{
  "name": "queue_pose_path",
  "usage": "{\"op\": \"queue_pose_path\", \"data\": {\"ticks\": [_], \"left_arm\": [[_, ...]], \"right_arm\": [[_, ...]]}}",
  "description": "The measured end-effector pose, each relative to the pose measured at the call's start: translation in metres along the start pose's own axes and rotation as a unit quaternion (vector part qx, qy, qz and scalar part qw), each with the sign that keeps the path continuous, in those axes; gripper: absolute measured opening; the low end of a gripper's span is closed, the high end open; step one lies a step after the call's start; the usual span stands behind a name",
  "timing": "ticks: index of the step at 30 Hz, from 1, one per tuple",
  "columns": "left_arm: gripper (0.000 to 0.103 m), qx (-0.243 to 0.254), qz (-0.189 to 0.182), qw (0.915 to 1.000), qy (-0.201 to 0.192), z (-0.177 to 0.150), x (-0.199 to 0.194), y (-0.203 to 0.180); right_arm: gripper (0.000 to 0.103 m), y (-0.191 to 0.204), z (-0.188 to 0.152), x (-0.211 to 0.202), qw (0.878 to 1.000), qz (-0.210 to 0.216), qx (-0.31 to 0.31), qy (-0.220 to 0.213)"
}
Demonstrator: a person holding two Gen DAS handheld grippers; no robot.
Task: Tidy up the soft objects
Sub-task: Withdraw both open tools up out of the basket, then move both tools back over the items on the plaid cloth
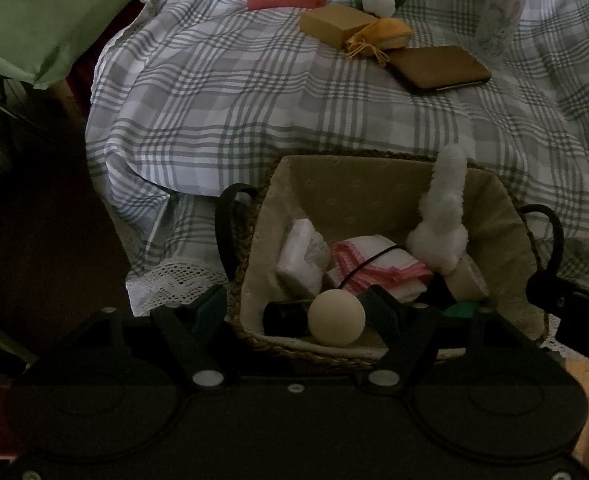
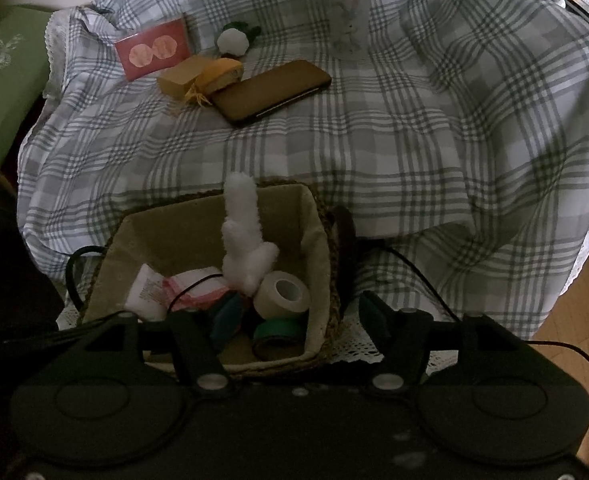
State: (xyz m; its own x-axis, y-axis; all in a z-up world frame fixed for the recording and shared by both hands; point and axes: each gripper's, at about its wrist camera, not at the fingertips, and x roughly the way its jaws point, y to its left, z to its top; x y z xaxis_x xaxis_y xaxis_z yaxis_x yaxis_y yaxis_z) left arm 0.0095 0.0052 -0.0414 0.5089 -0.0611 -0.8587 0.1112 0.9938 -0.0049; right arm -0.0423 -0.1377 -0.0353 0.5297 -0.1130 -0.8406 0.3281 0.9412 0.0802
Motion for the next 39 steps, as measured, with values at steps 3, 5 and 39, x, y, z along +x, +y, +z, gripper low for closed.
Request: {"op": "queue_pose_path", "data": {"ticks": [3,5,39], "left_arm": [[0.073,0.000,0.003,1.0000,-0.001,0.000,0.001,0.001],[0.073,0.000,0.006,1.0000,0.000,0.001,0.001,0.001],[0.077,0.016,0.031,0.9991,0.023,0.075,0.047,-0.004]], "right_arm": [[0.066,0.003,0.000,0.001,1.000,-0.001,-0.005,0.001],[0.067,0.005,0.000,0.002,1.000,0.001,-0.008,0.002],[0.071,0.016,0.067,0.058,0.999,0.010,-0.005,0.040]]}}
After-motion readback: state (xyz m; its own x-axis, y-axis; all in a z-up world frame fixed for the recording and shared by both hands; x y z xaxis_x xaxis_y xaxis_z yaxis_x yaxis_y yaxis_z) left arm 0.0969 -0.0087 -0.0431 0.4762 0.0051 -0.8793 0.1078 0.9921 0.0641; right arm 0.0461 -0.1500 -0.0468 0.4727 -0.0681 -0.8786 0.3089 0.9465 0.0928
